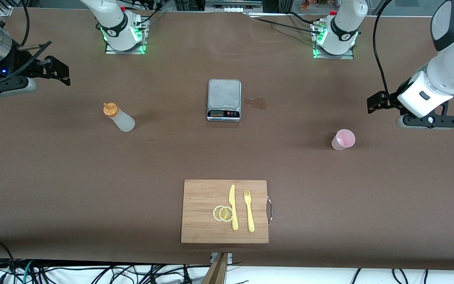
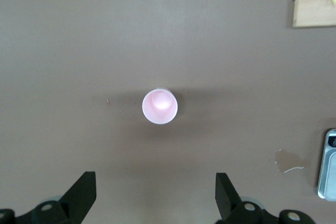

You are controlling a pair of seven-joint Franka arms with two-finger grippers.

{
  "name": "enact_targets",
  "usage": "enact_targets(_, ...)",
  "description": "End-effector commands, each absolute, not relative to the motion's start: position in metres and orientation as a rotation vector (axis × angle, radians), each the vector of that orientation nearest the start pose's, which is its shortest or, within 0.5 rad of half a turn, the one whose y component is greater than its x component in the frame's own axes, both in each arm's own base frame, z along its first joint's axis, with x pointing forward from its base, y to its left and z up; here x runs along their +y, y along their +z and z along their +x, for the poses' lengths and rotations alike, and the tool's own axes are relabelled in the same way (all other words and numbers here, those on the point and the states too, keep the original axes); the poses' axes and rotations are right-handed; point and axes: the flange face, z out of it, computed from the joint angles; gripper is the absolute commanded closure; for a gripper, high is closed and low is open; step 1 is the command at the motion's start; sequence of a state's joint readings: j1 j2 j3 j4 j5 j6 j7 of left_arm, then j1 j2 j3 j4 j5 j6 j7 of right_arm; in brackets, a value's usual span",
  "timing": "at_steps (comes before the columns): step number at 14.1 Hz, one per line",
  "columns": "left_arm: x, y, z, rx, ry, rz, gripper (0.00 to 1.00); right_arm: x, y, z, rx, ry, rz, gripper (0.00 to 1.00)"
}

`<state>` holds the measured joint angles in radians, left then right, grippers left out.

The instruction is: Add sauce to pink cup with both arms

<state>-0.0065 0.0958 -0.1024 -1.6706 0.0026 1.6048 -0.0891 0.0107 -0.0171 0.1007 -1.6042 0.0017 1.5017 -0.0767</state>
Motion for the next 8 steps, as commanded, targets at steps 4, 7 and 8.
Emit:
enact_targets(4, -0.048, 0.429, 0.595, 0.094, 0.388, -3.063, 0.00, 0.058, 0.616, 0.539, -0.259, 0.132, -3.106, 0.00)
enact_targets(7, -0.038, 0.384, 0.589, 0.198, 0.337, -3.081, 0.00, 0.059, 0.616, 0.539, -0.262, 0.128, -3.106, 0.00)
enact_targets(8, -0.039, 0.373, 0.584, 0.206, 0.337, -3.081, 0.00, 0.058, 0.616, 0.539, -0.259, 0.128, -3.106, 0.00)
